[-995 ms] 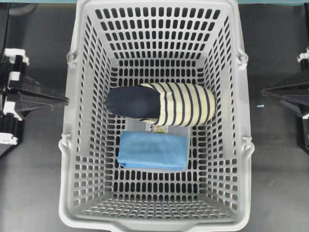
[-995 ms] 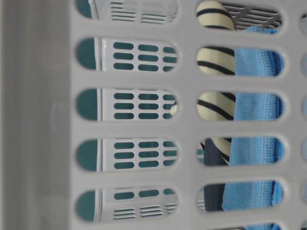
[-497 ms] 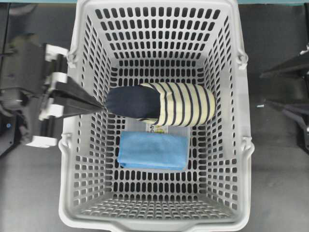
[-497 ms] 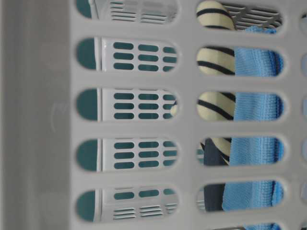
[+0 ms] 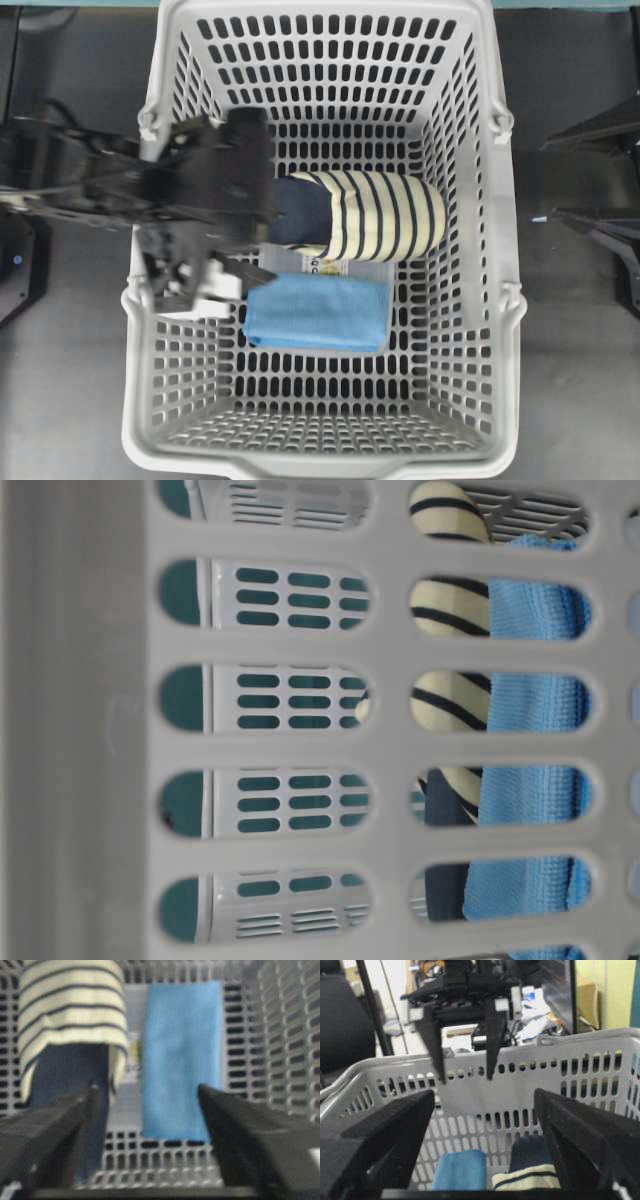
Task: Pick up the blue cloth from the shopping basket with the left arm.
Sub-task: 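Move the left gripper into the basket down toward the blue cloth, then close the left gripper on the blue cloth's edge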
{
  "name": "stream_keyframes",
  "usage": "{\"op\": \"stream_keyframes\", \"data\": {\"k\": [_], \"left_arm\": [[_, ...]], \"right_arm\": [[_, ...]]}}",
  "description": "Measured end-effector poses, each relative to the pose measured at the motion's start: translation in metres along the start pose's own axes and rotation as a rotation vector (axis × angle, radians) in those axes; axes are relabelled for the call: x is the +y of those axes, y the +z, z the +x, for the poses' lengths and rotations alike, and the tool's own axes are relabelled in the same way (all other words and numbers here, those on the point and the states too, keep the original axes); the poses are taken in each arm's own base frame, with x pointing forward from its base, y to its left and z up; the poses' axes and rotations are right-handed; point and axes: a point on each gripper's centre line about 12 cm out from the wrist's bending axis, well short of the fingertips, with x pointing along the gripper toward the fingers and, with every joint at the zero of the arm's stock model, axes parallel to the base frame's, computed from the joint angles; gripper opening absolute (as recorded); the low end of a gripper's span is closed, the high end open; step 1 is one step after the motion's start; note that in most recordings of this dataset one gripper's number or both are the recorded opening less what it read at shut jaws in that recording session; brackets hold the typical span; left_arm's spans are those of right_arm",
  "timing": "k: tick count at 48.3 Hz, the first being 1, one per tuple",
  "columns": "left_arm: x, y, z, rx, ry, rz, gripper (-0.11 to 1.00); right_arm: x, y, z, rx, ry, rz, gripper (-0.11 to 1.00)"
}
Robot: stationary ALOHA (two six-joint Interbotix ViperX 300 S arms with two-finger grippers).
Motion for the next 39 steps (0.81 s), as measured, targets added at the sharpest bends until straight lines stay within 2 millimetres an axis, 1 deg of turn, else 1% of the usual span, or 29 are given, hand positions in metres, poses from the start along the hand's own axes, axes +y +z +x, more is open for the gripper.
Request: {"op": "stream_keyframes", "data": {"k": [1, 3, 10, 15, 21, 25, 31, 37, 39], "left_arm": [[-0.001, 0.001, 0.005, 0.018, -0.002, -0.005, 0.88], [-0.004, 0.004, 0.012, 0.037, -0.006, -0.012, 0.9], [-0.013, 0.007, 0.035, 0.086, -0.016, -0.03, 0.87], [-0.02, 0.004, 0.053, 0.123, -0.024, -0.03, 0.87], [-0.026, -0.009, 0.08, 0.191, -0.026, -0.015, 0.87], [-0.026, -0.017, 0.094, 0.226, -0.025, -0.001, 0.87], [-0.027, -0.027, 0.11, 0.267, -0.022, 0.001, 0.87], [-0.027, -0.035, 0.119, 0.293, -0.021, 0.004, 0.87], [-0.028, -0.04, 0.123, 0.308, -0.021, 0.003, 0.87]], "right_arm": [[0.0, 0.0, 0.0, 0.0, 0.0, 0.0, 0.78], [0.0, 0.0, 0.0, -0.002, -0.001, 0.0, 0.78], [0.0, 0.0, 0.0, -0.002, -0.001, 0.0, 0.78], [0.0, 0.0, 0.0, -0.002, -0.002, 0.001, 0.78], [0.0, 0.0, 0.0, -0.002, -0.001, 0.0, 0.78], [0.0, 0.001, 0.0, -0.008, -0.001, 0.001, 0.78], [0.0, 0.001, 0.0, -0.009, -0.001, 0.001, 0.78], [0.0, 0.001, 0.0, -0.011, -0.001, 0.001, 0.78], [0.0, 0.001, 0.0, -0.011, 0.0, 0.0, 0.78]]}}
